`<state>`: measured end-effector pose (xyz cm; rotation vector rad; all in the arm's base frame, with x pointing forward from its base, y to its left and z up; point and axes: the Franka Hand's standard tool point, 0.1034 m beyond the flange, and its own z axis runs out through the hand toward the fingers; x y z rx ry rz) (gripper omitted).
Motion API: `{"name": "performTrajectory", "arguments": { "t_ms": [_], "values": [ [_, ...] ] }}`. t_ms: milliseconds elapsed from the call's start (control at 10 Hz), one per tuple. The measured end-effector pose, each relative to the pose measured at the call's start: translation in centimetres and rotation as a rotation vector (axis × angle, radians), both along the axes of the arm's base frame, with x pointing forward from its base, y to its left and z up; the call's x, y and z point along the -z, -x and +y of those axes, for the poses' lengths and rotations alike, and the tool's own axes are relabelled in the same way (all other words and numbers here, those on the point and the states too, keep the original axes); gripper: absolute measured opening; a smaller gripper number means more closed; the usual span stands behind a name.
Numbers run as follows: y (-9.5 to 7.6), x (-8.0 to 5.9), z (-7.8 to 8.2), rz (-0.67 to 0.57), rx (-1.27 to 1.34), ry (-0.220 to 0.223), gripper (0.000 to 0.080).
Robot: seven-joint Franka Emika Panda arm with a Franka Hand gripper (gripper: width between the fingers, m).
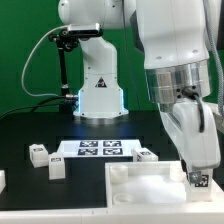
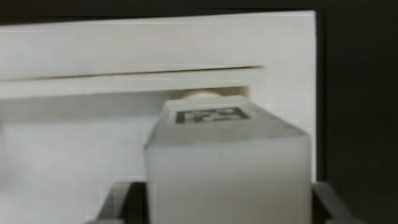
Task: Assemble one leg
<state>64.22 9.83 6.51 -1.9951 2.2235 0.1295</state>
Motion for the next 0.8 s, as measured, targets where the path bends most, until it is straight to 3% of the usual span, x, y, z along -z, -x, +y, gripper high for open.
{"name": "performTrajectory", "arguments": {
  "t_ms": [200,300,800],
  "values": [
    [0.22,-0.02,-0.01,0.022,0.019,0.008,0.0287],
    [0.67,-0.1,0.02,0.062,-0.05,0.039,0.0287],
    [0.12,-0.27,0.05,0.072,0.382,0.009,0.0287]
  ]
}}
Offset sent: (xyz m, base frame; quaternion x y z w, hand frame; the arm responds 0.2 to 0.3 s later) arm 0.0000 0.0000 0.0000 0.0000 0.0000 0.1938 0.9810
